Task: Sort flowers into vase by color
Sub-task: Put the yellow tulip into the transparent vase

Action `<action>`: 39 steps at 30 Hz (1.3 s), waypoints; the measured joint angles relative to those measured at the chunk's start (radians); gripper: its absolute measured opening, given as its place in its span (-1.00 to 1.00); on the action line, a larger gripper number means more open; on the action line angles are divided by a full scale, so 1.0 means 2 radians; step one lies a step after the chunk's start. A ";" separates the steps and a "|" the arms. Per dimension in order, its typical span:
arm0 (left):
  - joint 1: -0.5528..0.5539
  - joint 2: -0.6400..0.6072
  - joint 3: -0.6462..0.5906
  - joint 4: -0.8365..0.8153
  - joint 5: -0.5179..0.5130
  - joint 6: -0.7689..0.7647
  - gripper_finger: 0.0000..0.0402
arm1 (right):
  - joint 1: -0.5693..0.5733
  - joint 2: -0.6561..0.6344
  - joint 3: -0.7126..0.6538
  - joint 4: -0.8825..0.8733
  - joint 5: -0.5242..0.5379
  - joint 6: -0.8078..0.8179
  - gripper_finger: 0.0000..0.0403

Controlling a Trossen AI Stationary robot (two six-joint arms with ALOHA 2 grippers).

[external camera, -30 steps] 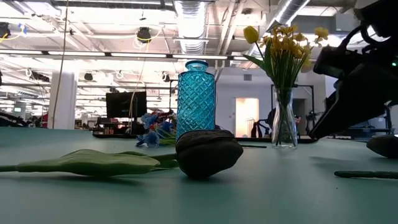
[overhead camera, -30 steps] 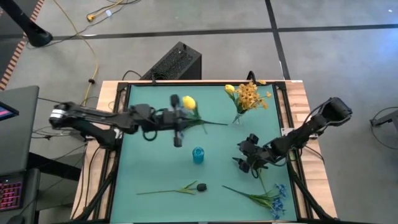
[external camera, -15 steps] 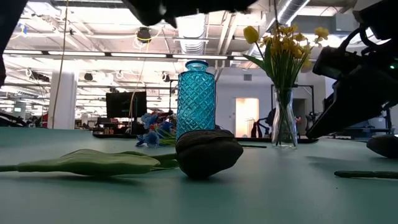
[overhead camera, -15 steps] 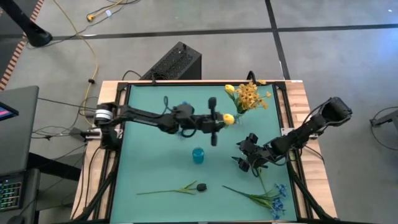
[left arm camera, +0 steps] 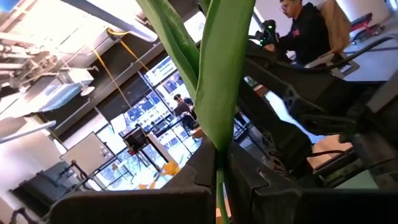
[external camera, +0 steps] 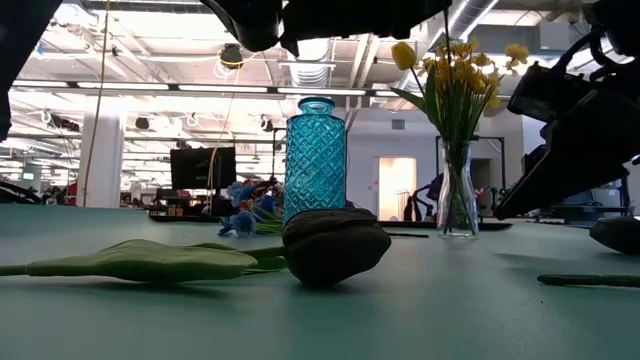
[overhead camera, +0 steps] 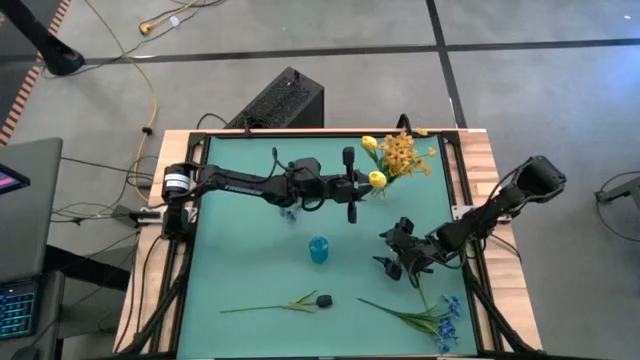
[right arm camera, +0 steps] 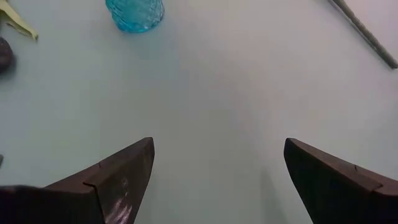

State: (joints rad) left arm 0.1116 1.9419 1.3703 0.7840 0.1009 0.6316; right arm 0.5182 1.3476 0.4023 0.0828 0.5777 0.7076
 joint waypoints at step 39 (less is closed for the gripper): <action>0.036 0.003 0.000 -0.077 -0.012 -0.144 -1.00 | -0.002 0.000 0.000 0.008 0.000 -0.001 0.91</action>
State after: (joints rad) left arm 0.1837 1.9476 1.3705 0.6296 0.0771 0.3440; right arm 0.5144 1.3476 0.4026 0.0989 0.5769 0.7063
